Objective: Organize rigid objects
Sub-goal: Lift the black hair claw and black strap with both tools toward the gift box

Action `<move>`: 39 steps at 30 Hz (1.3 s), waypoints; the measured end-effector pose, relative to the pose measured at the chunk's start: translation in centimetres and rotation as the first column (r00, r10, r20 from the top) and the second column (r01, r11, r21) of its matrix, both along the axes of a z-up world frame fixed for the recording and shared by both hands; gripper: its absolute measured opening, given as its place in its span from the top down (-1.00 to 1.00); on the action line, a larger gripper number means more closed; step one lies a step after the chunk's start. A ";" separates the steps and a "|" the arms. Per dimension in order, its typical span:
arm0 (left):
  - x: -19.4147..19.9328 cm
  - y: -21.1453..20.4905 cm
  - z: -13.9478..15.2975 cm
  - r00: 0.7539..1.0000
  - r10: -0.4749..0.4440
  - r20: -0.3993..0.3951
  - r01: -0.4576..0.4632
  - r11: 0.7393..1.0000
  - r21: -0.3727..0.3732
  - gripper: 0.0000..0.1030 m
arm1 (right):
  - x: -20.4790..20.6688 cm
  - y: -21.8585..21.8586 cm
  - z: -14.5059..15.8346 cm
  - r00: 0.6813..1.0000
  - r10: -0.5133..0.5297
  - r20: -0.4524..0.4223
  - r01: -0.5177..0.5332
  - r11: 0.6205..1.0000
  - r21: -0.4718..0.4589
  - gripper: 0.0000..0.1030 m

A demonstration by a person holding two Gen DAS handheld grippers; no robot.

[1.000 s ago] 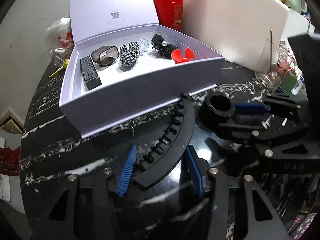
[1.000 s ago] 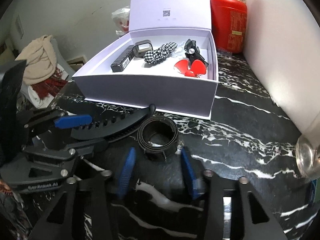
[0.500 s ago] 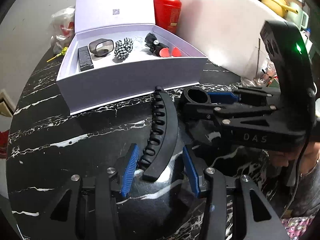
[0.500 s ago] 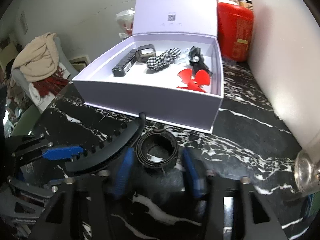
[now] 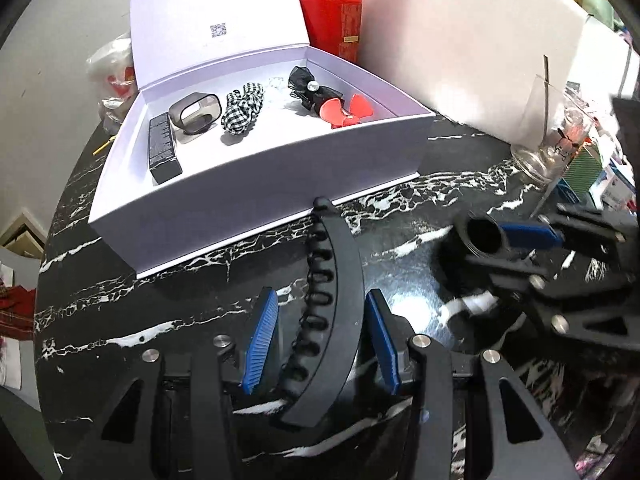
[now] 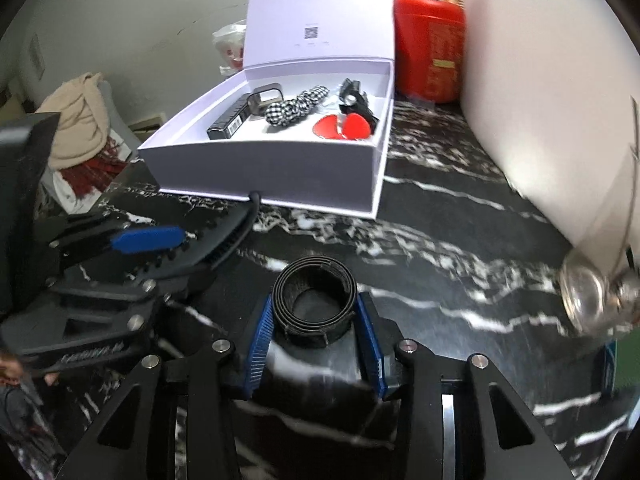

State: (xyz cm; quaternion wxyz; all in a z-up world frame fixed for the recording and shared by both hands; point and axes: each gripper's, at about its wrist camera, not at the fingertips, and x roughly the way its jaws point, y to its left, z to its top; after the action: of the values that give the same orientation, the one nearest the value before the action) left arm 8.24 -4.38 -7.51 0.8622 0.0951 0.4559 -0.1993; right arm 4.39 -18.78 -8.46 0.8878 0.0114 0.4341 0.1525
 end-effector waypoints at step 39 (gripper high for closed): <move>-4.3 0.4 -0.3 0.999 0.035 0.028 -0.034 0.998 -0.048 0.43 | -2.1 0.2 -0.5 0.999 -0.031 0.042 0.033 0.998 -0.049 0.10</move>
State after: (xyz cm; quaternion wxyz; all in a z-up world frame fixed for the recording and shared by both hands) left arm 3.90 -3.98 -7.77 0.8739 0.0697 0.4404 -0.1938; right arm 2.29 -18.61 -8.98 0.8989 -0.0071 0.4191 0.1275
